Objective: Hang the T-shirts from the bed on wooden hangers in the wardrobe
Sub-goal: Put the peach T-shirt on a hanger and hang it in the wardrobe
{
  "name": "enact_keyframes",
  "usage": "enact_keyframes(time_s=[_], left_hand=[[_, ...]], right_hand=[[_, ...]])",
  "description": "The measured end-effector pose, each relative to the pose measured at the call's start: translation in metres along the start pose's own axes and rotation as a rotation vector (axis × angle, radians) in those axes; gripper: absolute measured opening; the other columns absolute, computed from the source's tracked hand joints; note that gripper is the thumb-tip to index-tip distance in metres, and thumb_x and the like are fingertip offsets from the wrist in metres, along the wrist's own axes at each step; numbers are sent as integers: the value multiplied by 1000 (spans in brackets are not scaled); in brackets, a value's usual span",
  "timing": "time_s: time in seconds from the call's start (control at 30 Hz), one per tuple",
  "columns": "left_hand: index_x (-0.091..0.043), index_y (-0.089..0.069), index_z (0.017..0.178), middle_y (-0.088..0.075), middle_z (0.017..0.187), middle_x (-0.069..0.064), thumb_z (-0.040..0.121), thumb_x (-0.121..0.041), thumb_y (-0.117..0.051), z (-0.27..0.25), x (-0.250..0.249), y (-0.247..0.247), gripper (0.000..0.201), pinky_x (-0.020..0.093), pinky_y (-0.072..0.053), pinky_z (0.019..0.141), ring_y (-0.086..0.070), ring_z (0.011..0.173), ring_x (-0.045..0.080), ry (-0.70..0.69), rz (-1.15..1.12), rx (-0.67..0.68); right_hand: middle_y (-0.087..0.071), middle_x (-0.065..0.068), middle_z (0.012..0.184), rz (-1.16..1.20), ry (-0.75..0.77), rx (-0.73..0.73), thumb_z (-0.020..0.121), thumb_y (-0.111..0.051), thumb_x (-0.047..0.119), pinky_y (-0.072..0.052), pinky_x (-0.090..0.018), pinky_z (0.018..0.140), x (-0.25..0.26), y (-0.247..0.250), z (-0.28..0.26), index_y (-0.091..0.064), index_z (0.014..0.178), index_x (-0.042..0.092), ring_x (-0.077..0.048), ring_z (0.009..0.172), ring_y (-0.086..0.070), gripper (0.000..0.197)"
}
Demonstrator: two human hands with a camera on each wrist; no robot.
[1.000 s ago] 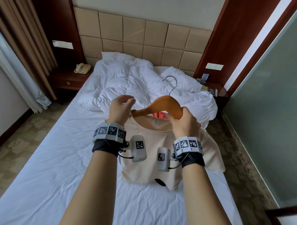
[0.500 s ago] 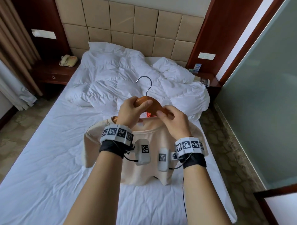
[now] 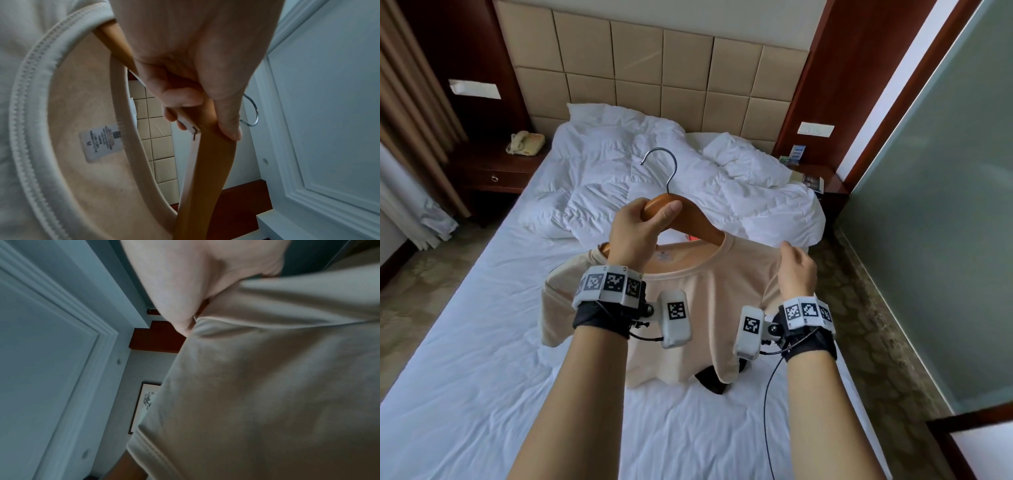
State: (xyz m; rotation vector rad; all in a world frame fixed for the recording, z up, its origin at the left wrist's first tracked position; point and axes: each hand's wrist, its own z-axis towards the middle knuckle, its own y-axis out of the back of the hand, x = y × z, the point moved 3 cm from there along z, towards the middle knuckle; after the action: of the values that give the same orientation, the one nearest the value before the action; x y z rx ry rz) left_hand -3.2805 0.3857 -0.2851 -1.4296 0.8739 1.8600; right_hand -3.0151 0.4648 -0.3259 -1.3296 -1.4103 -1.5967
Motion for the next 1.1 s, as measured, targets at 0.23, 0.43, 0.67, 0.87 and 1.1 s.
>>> enact_keyframes(time_s=[0.23, 0.43, 0.67, 0.87, 1.1], left_hand=[[-10, -66, 80, -60, 69, 3, 65, -68, -73, 9, 2, 6, 60, 38, -46, 58, -58, 66, 15, 16, -4, -48], [-3, -65, 84, -60, 72, 8, 77, -55, -76, 10, 2, 8, 54, 27, -44, 48, -58, 67, 16, 5, -42, -50], [-14, -64, 83, -62, 74, 8, 84, -44, -74, 10, -2, 3, 32, 20, -42, 42, -59, 66, 14, 44, -90, 3], [0, -66, 93, -61, 68, 3, 83, -40, -75, 6, -3, -4, 42, 18, -40, 42, -59, 56, 2, 41, -111, 47], [5, -64, 93, -56, 68, 1, 78, -39, -80, 4, -3, -3, 49, 17, -39, 43, -56, 53, 0, 31, -129, 95]], right_hand=[[-63, -7, 98, 103, -136, 66, 98, -51, 40, -42, -32, 82, -12, -3, 11, -63, 95, 12, -25, 93, -57, 31], [-71, -12, 101, 64, -260, -175, 100, -47, 31, -52, -40, 92, -28, 4, 22, -74, 103, 7, -34, 99, -64, 36], [-65, -11, 128, 162, -181, -218, 103, -39, 24, -47, -36, 96, -19, 6, 15, -68, 120, 14, -33, 116, -59, 34], [-68, 0, 120, -26, 160, -103, 99, -44, 43, -45, -47, 103, -6, -3, 11, -74, 104, 26, -24, 113, -60, 35], [-67, -5, 108, -389, 155, -1, 103, -33, 38, -25, -53, 114, -5, -3, 12, -71, 96, 11, -27, 116, -52, 47]])
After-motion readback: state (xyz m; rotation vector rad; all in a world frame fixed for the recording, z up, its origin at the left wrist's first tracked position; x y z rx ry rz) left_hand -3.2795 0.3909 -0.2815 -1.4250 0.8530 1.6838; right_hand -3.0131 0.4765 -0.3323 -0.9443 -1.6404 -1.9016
